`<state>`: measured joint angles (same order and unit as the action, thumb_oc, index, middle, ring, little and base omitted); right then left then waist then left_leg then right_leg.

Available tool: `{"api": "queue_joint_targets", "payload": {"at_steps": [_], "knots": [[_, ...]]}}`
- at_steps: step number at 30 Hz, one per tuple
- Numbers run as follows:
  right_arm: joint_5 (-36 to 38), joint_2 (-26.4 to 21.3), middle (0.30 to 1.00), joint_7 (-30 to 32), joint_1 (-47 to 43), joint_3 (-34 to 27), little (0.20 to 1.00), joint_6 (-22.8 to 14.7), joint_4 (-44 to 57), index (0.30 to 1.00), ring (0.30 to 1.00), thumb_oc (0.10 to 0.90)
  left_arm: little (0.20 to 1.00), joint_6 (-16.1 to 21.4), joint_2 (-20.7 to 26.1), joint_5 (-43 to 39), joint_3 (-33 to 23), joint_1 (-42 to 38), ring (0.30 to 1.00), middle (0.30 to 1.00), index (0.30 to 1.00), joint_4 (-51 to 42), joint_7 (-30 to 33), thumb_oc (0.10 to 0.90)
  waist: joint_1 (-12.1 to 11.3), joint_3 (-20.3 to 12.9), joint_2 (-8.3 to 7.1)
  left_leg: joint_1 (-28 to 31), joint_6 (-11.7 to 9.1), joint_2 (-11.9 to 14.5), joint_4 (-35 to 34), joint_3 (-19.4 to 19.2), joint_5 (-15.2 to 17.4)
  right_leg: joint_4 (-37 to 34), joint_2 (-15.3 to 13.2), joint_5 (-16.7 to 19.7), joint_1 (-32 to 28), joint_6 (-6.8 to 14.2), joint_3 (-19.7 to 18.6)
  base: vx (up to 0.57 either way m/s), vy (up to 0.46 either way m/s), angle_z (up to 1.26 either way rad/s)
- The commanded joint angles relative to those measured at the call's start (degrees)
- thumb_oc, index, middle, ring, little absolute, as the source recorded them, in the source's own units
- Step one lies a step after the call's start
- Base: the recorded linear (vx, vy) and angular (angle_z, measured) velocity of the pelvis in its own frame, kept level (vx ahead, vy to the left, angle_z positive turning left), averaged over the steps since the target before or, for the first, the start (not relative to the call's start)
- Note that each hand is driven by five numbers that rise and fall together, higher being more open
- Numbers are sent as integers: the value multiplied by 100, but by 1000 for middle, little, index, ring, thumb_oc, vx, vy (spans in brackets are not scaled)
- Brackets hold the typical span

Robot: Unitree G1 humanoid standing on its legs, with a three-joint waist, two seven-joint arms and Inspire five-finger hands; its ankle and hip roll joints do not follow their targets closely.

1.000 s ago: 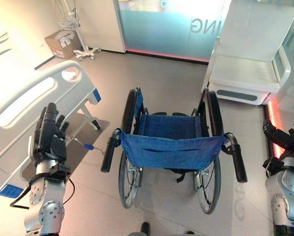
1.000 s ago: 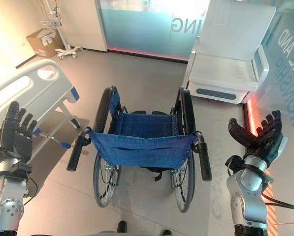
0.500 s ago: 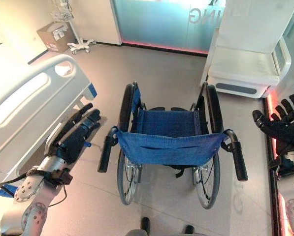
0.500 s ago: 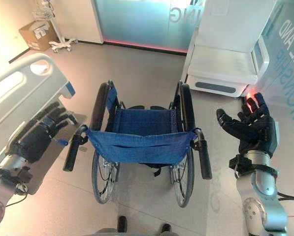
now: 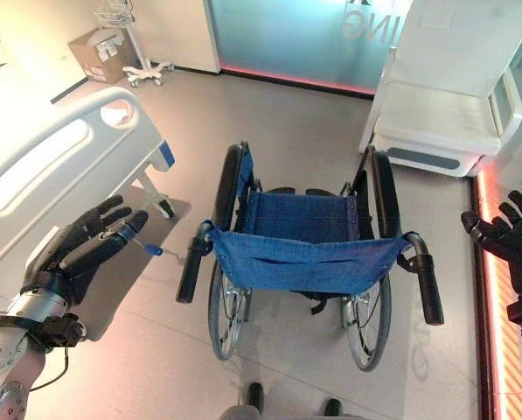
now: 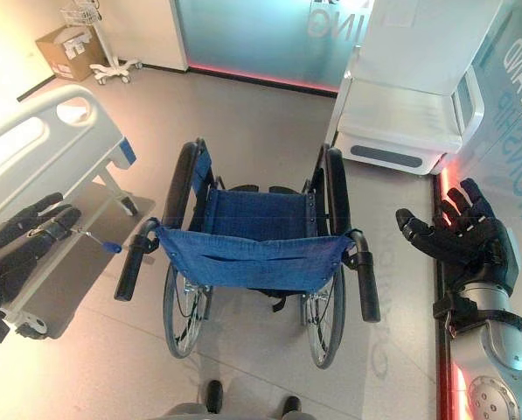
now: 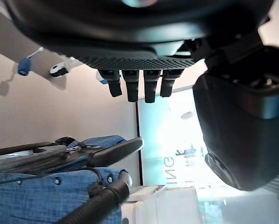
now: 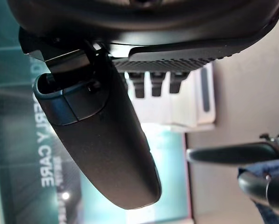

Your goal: Push the wheelchair next to the bed

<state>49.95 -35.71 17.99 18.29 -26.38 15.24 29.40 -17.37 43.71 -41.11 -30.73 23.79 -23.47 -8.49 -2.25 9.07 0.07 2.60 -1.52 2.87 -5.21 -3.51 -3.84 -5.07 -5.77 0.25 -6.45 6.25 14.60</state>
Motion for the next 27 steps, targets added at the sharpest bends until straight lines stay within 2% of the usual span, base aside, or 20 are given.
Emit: {"api": "queue_joint_targets", "payload": {"at_steps": [1, 5, 7, 10, 16, 20, 23, 27], "knots": [[-85, -691, 900, -128, -393, -383, 900, -201, 372, 900, 900, 800, 900, 637, 719, -412, -541, -199, 900, 900, 900, -450, -96, 800, 33, -399, -107, 113, -155, 25, 21, -403, 257, 7, -29, 157, 113, 67, -99, 0, 0, 0], [245, -758, 900, -216, -343, -342, 900, -219, 404, 900, 900, 800, 900, 599, 694, -1037, -428, -249, 900, 900, 900, -551, -78, 800, 33, -386, -119, 106, -168, 32, 21, -407, 251, 7, -25, 150, 107, 73, -74, 0, 0, 0], [372, -696, 900, -371, -333, -243, 900, -348, 442, 900, 900, 800, 900, 490, 615, -1463, -262, -301, 900, 900, 900, -673, -245, 800, 36, -377, -119, 99, -180, 41, 21, -417, 243, 7, -25, 153, 114, 77, -56, 0, 0, 0], [550, -712, 900, -455, -256, -211, 900, -324, 514, 900, 900, 800, 900, 420, 578, -1492, -99, -307, 900, 900, 900, -799, -196, 800, 50, -358, -125, 102, -180, 42, 21, -412, 241, 7, -21, 157, 113, 79, -52, 0, 0, 0], [606, -1035, 900, -591, -148, -61, 900, 105, 543, 900, 900, 800, 900, 107, 816, -1574, 135, -278, 900, 900, 900, -843, -275, 800, 72, -366, -133, 93, -189, 49, 21, -442, 214, 7, -1, 163, 119, 80, -42, 0, 0, 0], [496, -1280, 900, -414, 69, -139, 900, 270, 419, 900, 900, 800, 900, 56, 1066, -1276, 48, -57, 900, 900, 900, -752, -113, 800, 109, -335, -123, 97, -191, 59, 21, -473, 193, 7, 14, 183, 128, 81, -61, 0, 0, 0], [791, -1357, 900, -584, 254, -191, 900, 267, 476, 900, 900, 800, 900, 116, 1155, -1404, -124, 159, 900, 900, 900, -753, -186, 800, 126, -328, -121, 115, -182, 59, 21, -491, 194, 7, 13, 176, 111, 82, -59, 0, 0, 0], [1039, -1338, 900, -918, 255, 83, 900, 344, 546, 900, 900, 800, 900, 136, 1205, -1323, -103, 224, 900, 900, 900, -778, -222, 800, 115, -342, -112, 109, -186, 67, 21, -509, 176, 7, 9, 169, 107, 77, -30, 0, 0, 0]]}}
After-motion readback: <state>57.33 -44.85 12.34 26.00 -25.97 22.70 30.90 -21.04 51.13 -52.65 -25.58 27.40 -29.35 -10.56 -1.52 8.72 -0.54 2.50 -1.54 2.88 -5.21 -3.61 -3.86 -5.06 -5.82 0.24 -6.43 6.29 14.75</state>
